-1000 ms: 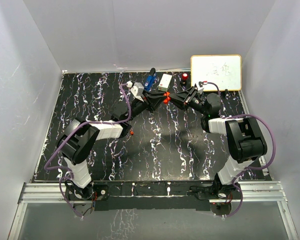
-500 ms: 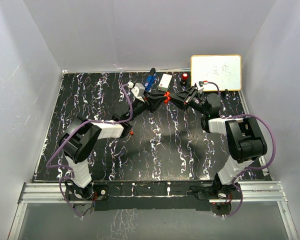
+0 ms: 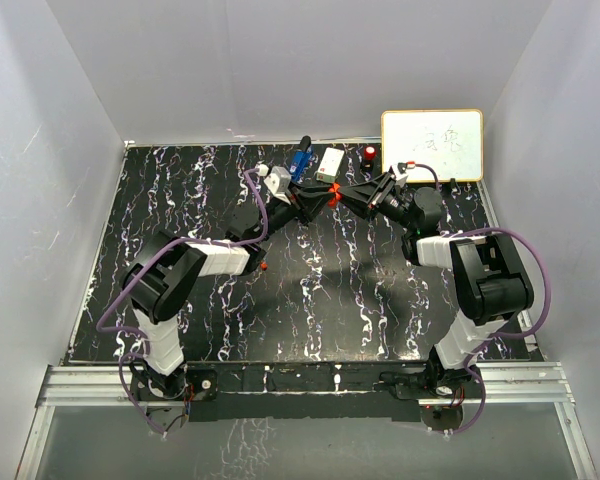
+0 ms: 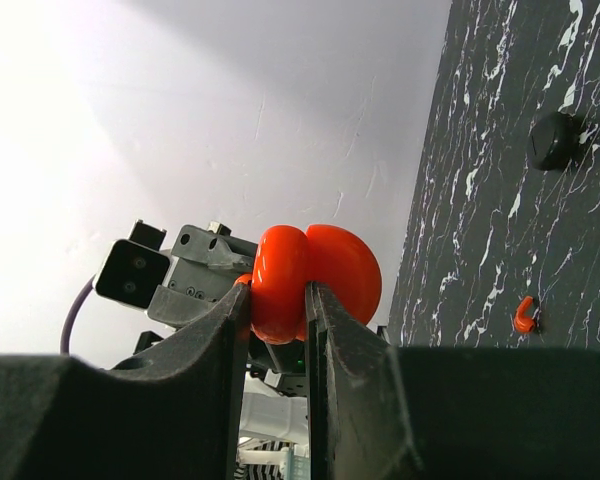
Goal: Insert the wireless bluetooth earbuds into the charging case
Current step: Place the earbud in the charging case.
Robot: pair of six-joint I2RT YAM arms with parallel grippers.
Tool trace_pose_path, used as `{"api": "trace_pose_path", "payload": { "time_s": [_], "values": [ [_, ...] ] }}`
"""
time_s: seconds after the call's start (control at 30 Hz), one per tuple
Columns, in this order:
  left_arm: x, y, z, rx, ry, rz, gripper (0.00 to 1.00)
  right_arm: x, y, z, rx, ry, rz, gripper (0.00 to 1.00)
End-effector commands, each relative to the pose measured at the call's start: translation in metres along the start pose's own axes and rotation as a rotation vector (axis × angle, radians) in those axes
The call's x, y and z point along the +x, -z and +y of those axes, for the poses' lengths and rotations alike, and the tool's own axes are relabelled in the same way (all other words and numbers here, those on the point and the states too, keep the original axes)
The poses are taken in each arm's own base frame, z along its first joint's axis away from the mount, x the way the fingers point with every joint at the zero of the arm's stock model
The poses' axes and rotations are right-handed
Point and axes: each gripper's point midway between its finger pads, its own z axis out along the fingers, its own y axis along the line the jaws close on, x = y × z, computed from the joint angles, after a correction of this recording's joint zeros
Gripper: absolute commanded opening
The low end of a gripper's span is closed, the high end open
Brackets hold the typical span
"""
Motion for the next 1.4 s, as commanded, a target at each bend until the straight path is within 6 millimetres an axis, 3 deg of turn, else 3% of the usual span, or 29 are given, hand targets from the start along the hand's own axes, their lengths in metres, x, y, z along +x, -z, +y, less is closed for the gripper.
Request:
{"api": "trace_pose_path", "payload": {
  "time_s": [0.0, 0.83, 0.9, 1.13, 1.37],
  "values": [
    [-0.024, -0.009, -0.007, 0.038, -0.062, -0.074, 0.00, -0.002, 0.000, 0.016, -0.064, 0.055, 0.002, 0.00],
    [-0.015, -0.003, -0.015, 0.075, -0.064, -0.026, 0.00, -0.003, -0.001, 0.020, -0.074, 0.058, -0.001, 0.00],
    [-0.017, -0.003, -0.016, 0.077, -0.063, -0.023, 0.05, -0.004, -0.001, 0.020, -0.074, 0.058, -0.002, 0.00],
    [-0.025, 0.000, -0.021, 0.087, -0.067, -0.031, 0.38, -0.004, -0.001, 0.019, -0.074, 0.058, -0.002, 0.00],
    [-0.038, 0.003, -0.027, 0.094, -0.081, -0.054, 0.54, -0.003, -0.001, 0.017, -0.072, 0.058, -0.002, 0.00]
  ]
}}
